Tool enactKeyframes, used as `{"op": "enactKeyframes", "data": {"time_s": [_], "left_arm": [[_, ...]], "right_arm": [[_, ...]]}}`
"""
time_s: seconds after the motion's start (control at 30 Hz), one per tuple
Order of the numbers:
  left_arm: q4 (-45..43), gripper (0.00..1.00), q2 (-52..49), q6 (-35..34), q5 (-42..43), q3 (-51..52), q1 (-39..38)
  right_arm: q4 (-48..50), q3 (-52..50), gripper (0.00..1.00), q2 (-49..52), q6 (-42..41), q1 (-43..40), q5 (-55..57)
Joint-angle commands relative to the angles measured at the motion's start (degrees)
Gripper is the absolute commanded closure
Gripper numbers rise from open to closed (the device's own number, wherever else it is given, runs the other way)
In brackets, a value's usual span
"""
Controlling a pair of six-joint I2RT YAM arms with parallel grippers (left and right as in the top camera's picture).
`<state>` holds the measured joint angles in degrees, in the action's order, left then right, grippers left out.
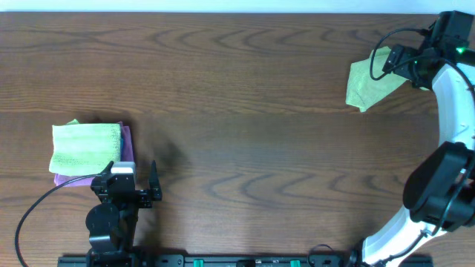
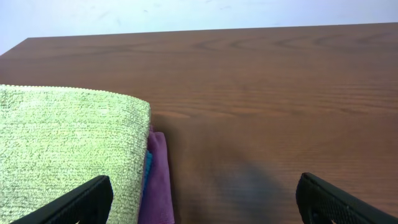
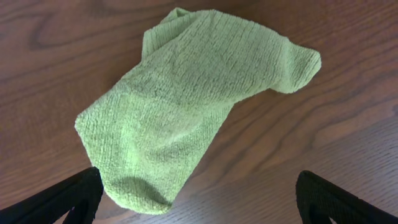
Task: Fold the cloth
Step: 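Lower the right gripper onto the green cloth and grasp its corner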
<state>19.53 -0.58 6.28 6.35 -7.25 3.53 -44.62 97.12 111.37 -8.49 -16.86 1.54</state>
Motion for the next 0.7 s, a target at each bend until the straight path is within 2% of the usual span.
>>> {"op": "enactKeyframes", "data": {"time_s": [0.0, 0.2, 0.67], "left_arm": [[0.7, 0.05, 0.4, 1.0, -0.8, 1.2, -0.2], [0.6, 0.05, 0.4, 1.0, -0.8, 1.2, -0.2], [0.6, 0.05, 0.4, 1.0, -0.8, 1.2, -0.2]], "right_arm": [[0.4, 1.4, 0.01, -0.1, 0.3, -0.1, -0.1], [-0.4, 1.4, 0.01, 0.1, -5.9, -1.0, -2.4], [2.4, 1.5, 0.01, 7.7, -9.2, -1.1, -4.1]]}}
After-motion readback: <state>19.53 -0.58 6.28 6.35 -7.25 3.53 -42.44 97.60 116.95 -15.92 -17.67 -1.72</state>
